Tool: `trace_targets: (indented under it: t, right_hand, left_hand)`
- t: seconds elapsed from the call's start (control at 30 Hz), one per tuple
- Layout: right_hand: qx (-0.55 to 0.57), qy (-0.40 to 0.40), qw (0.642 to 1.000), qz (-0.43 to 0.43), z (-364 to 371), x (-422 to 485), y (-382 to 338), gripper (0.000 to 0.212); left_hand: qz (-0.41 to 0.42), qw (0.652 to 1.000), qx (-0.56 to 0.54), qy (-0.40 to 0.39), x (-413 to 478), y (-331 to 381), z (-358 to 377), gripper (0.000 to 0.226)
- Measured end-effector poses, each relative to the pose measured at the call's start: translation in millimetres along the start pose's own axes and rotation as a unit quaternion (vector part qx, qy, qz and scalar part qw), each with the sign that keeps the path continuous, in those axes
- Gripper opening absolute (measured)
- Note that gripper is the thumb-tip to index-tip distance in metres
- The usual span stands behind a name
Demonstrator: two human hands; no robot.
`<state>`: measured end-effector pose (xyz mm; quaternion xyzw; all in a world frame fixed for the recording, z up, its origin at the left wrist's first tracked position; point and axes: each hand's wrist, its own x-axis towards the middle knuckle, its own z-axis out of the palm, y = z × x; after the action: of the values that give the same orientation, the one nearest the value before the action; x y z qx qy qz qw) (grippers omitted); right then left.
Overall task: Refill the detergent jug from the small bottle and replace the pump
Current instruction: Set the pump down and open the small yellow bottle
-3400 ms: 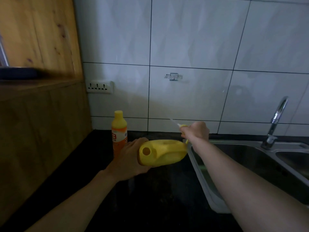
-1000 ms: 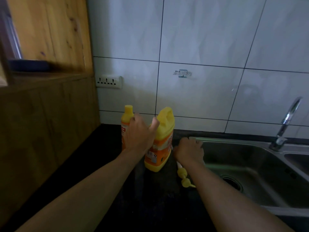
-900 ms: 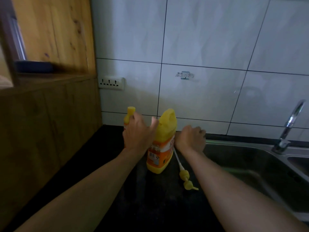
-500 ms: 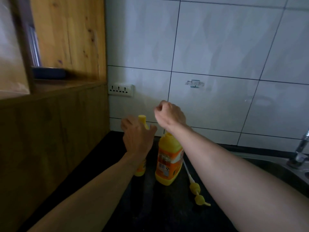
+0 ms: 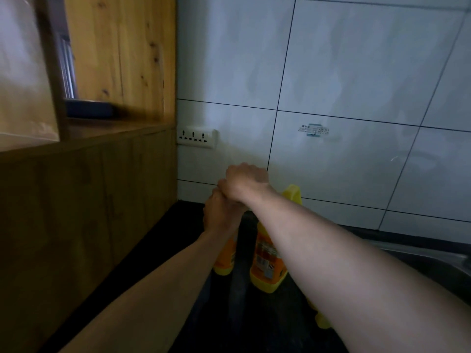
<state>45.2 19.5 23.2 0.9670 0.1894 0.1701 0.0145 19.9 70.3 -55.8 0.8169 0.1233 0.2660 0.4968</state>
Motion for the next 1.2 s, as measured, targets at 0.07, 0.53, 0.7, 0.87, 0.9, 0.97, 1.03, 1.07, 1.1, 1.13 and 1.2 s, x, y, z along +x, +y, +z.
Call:
trace_targets:
  t: [0.07,0.53,0.7,0.87,0.9,0.97,1.03,1.07,1.1,1.13,1.2]
  right_hand:
    - [-0.038,-0.004,0.999,-0.01,2,3,-1,0.043]
    - [0.016,-0.005,0.996,-0.085,5,4,14,0.041]
    - [0.037,-0.015,0.993,-0.112,9,7,21,0.038]
    - [0.049,-0.018,0.986,-0.161,10,12,31,0.041]
    - [0.04,-0.023,0.982,-0.181,7,13,31,0.043]
    - [0.019,-0.057,0.975,-0.213,1,14,30,0.046]
    - [-0.02,-0.106,0.97,-0.218,-7,16,27,0.046]
    - [-0.052,-0.118,0.969,-0.211,-10,16,26,0.048]
    - [-0.085,-0.12,0.969,-0.201,-14,17,24,0.048]
    - [-0.11,-0.111,0.97,-0.185,-18,16,22,0.048]
    - [-0.12,-0.1,0.977,-0.143,-25,14,16,0.05]
  left_hand:
    - [-0.005,1.0,-0.028,-0.013,1,-2,-1,0.023]
    - [0.008,0.981,-0.081,-0.176,12,-6,-12,0.029]
    - [0.008,0.964,-0.108,-0.242,20,-12,-16,0.029]
    - [-0.01,0.95,-0.132,-0.282,27,-14,-17,0.032]
    - [-0.015,0.948,-0.141,-0.286,27,-14,-18,0.032]
    - [-0.023,0.942,-0.164,-0.294,29,-18,-19,0.038]
    - [-0.02,0.939,-0.176,-0.295,32,-22,-20,0.044]
    - [-0.017,0.939,-0.178,-0.293,33,-22,-20,0.044]
    - [-0.015,0.941,-0.176,-0.29,33,-22,-19,0.042]
    - [-0.012,0.943,-0.168,-0.286,31,-22,-19,0.04]
    - [-0.008,0.949,-0.15,-0.277,27,-21,-16,0.03]
